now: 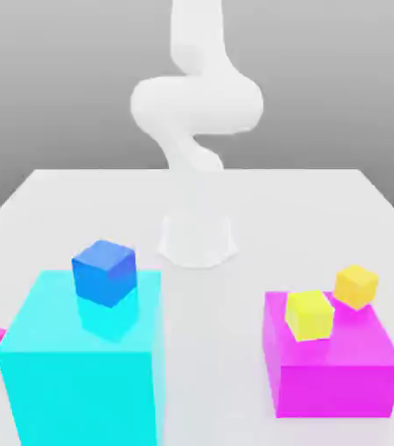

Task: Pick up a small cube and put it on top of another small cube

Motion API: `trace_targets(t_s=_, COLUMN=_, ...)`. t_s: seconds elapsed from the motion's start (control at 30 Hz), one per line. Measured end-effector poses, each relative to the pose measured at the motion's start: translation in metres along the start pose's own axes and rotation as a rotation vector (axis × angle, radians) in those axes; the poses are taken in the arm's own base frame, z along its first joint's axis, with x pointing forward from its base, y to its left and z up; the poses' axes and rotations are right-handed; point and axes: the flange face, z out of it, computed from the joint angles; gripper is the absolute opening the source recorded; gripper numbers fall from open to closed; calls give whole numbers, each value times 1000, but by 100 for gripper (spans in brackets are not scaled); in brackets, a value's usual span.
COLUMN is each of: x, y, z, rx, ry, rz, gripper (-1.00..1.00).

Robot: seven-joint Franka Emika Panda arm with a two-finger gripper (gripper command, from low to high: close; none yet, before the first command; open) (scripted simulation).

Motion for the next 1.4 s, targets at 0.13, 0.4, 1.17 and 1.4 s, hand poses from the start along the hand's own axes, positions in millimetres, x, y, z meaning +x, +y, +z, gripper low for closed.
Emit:
trace_targets(t_s=0.13, x=30, y=37, z=81, rx=-151, ry=8, rz=221, gripper=0)
trace_targets(t_s=0.4, x=71, y=161, z=214, rx=-414, ry=31, rz=668, gripper=0)
trace_targets(t_s=1.17, x=2, y=484, z=393, rx=-805, ry=76, rz=1524, gripper=-100)
trace_targets(t_s=1.4, x=19, y=465, z=363, rx=-806, ry=76, rz=1526, gripper=-100)
